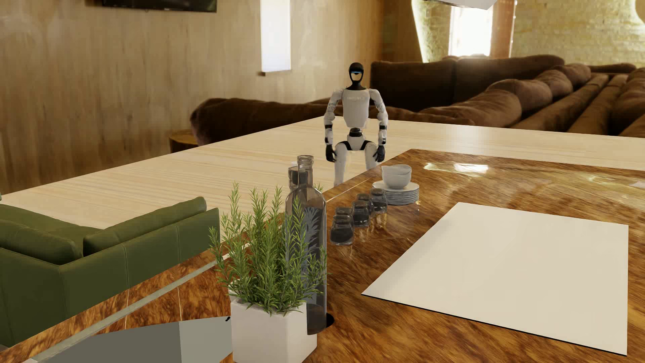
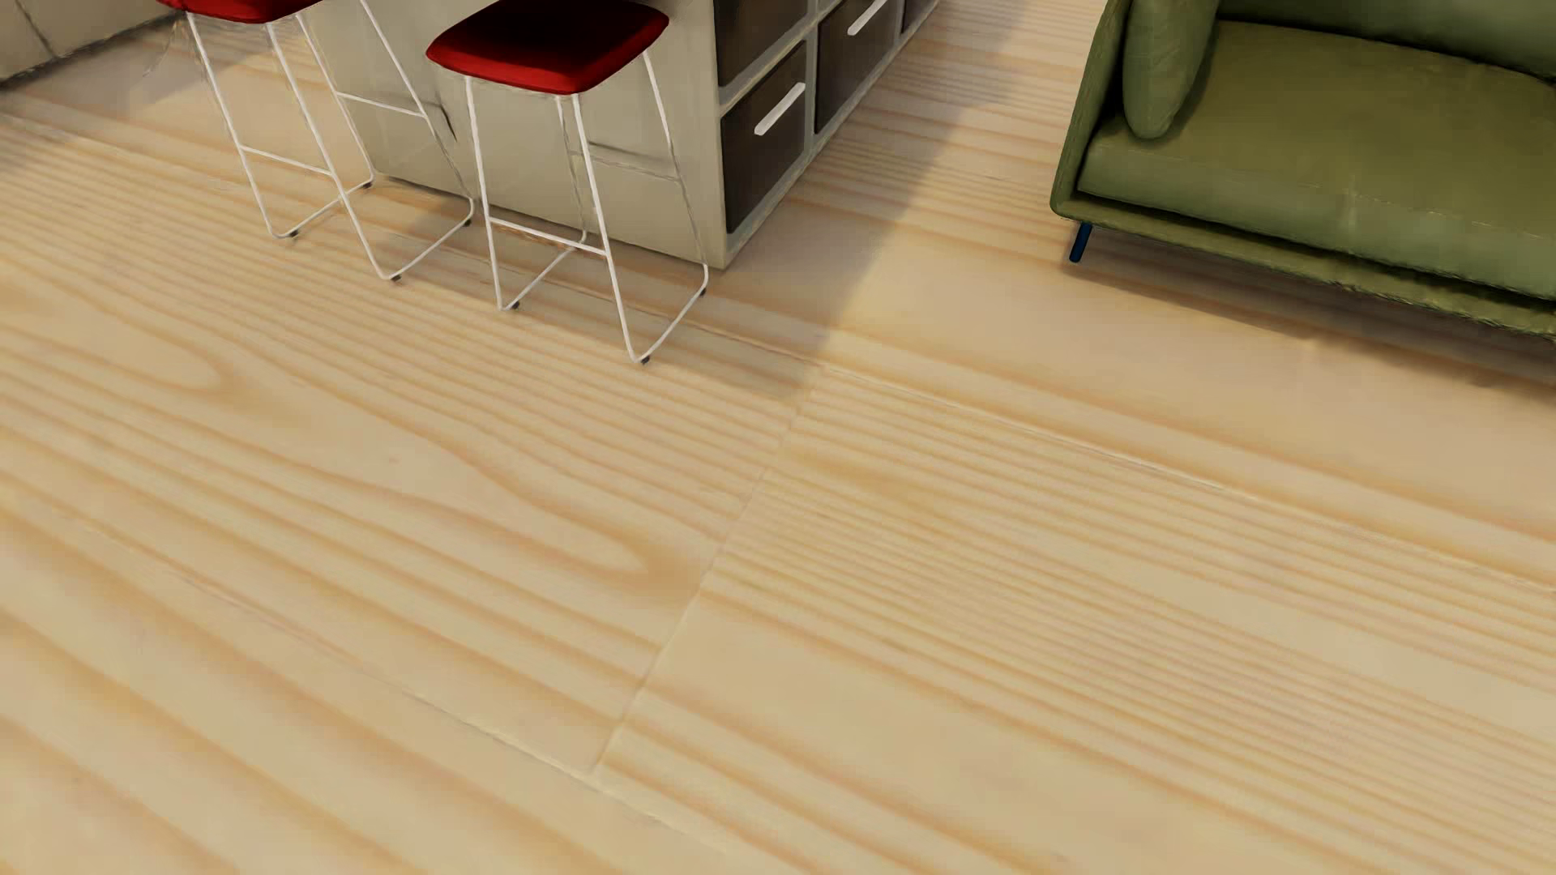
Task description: Raise arm
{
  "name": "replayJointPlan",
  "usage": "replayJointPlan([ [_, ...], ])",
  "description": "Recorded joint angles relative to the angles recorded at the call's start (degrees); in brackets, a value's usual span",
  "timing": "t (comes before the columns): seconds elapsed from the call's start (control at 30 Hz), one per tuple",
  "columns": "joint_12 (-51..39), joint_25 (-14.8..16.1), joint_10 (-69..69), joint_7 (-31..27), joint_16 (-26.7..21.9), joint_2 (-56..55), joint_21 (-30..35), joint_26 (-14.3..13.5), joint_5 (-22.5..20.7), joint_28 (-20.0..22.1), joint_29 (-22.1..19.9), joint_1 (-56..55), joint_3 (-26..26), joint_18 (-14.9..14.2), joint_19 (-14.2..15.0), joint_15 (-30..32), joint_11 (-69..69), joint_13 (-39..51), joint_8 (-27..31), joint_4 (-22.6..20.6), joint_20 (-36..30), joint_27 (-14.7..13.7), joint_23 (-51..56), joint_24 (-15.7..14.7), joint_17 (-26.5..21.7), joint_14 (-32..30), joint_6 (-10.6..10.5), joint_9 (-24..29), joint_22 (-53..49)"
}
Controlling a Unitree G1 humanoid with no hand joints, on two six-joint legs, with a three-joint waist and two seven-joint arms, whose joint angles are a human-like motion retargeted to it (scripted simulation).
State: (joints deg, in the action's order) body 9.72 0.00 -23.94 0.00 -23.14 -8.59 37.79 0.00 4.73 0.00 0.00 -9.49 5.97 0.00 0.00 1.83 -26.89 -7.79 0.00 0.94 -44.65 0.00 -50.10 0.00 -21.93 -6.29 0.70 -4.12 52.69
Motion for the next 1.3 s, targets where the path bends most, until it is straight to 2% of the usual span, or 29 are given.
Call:
replayJointPlan([
  [0.07, -2.08, 0.00, 0.04, 0.00, -1.42, 0.09, -2.36, 0.00, -0.07, 0.00, 0.00, -0.40, -0.12, 0.00, 0.00, -0.70, -0.41, 1.01, 0.00, 0.05, 2.22, 0.00, 5.99, 0.00, -0.59, -1.76, 0.02, 0.59, -7.05],
  [0.17, -12.45, 0.00, -0.04, 0.00, -5.23, -0.26, -13.24, 0.00, 0.08, 0.00, 0.00, -0.91, -0.74, 0.00, 0.00, -0.75, -0.97, 9.43, 0.00, -0.05, 10.05, 0.00, 25.64, 0.00, -3.79, -3.28, -0.18, 1.07, -26.28],
  [0.23, -25.10, 0.00, 0.03, 0.00, -7.51, -0.96, -21.37, 0.00, 0.27, 0.00, 0.00, -1.52, -0.66, 0.00, 0.00, -0.46, -1.08, 21.52, 0.00, -0.26, 15.27, 0.00, 37.57, 0.00, -6.34, -3.02, -0.61, 0.69, -38.23],
  [0.27, -33.78, 0.00, 0.13, 0.00, -9.74, 1.27, -24.36, 0.00, 1.15, 0.00, 0.00, 0.68, -0.74, 0.00, 0.00, -0.65, -1.74, 28.15, 0.00, -0.71, 14.66, 0.00, 42.54, 0.00, -7.59, -1.91, 0.24, 2.24, -41.92],
  [0.4, -63.79, 0.00, 0.44, 0.00, -12.50, 2.39, -34.37, 0.00, 1.34, 0.00, 0.00, 1.21, -0.37, 0.00, 0.00, -0.31, -1.26, 56.47, 0.00, -1.08, 22.22, 0.00, 52.36, 0.00, -11.82, -1.36, -0.21, 2.20, -50.16],
  [0.47, -73.55, 0.00, 0.64, 0.00, -13.25, 2.78, -37.71, 0.00, 1.38, 0.00, 0.00, 1.62, -0.49, 0.00, 0.00, -0.05, -1.02, 66.06, 0.00, -1.18, 27.02, 0.00, 56.25, 0.00, -13.10, -0.78, -0.49, 1.68, -54.09],
  [0.53, -78.78, 0.00, 0.78, 0.00, -14.27, 3.13, -40.46, 0.00, 1.40, 0.00, 0.00, 1.87, -0.71, 0.00, 0.00, 0.25, -0.74, 71.35, 0.00, -1.21, 30.93, 0.00, 60.25, 0.00, -14.13, -0.22, -0.86, 0.63, -59.25],
  [0.6, -80.67, 0.00, 0.86, 0.00, -15.20, 3.60, -42.86, 0.00, 1.41, 0.00, 0.00, 2.33, -1.31, 0.00, 0.00, 0.57, -0.45, 73.03, 0.00, -1.23, 33.49, 0.00, 63.61, 0.00, -14.84, 0.38, -1.17, -0.27, -63.92],
  [0.7, -80.46, 0.00, 0.93, 0.00, -16.66, 4.40, -44.34, 0.00, 1.61, 0.00, 0.00, 3.08, -2.33, 0.00, 0.00, 1.04, -0.15, 72.13, 0.00, -1.46, 33.60, 0.00, 66.73, 0.00, -15.96, 0.80, -1.52, -0.97, -67.31],
  [1.3, -78.33, 0.00, 0.80, 0.00, -17.20, 3.91, -43.79, 0.00, 2.41, 0.00, 0.00, 2.15, -2.09, 0.00, 0.00, 1.40, -0.14, 70.80, 0.00, -2.29, 32.96, 0.00, 62.21, 0.00, -16.42, 0.19, -0.91, -1.00, -63.74],
])
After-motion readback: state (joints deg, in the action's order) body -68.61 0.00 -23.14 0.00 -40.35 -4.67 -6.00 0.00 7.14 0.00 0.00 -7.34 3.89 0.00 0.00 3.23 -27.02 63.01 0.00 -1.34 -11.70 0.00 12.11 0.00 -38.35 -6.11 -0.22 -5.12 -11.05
